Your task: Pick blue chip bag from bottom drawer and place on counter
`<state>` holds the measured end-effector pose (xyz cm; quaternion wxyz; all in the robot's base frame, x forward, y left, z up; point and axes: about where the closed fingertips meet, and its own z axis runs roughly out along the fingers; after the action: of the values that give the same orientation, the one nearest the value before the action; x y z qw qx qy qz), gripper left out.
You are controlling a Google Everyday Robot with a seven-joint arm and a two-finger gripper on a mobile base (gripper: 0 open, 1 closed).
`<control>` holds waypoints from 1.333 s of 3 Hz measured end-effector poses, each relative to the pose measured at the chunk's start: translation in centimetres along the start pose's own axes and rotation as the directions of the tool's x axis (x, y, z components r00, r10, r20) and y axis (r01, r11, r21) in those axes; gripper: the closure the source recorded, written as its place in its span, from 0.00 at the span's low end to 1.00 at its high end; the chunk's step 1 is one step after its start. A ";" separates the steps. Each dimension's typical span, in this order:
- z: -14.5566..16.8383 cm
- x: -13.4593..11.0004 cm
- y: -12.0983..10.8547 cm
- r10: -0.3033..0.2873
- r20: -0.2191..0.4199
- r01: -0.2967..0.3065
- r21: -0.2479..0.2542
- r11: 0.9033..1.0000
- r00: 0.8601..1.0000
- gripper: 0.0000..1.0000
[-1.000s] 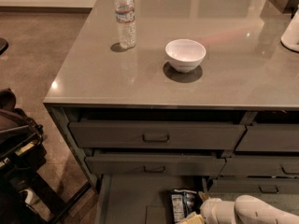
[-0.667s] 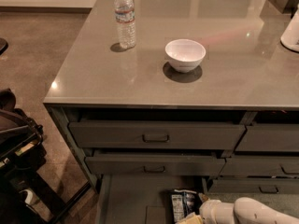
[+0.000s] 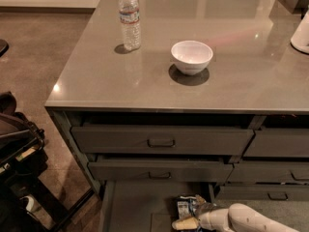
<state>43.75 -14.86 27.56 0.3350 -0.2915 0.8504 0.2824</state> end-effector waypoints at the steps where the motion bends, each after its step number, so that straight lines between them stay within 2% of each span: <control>1: 0.4 0.5 -0.4 0.006 -0.012 -0.006 0.041 0.999 1.000 0.00; 2: 0.9 1.7 -2.3 -0.013 -0.022 0.015 0.121 0.993 1.000 0.00; 3: 2.0 4.2 -3.8 -0.011 -0.027 0.016 0.178 0.984 1.000 0.00; 4: 2.1 4.3 -3.8 -0.010 -0.026 0.014 0.176 0.984 1.000 0.00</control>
Offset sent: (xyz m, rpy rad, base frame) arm 0.0211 -0.0364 -0.0437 -0.1793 -0.0777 -0.1349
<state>44.59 -17.29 22.03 0.3507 -0.2693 0.8743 0.2002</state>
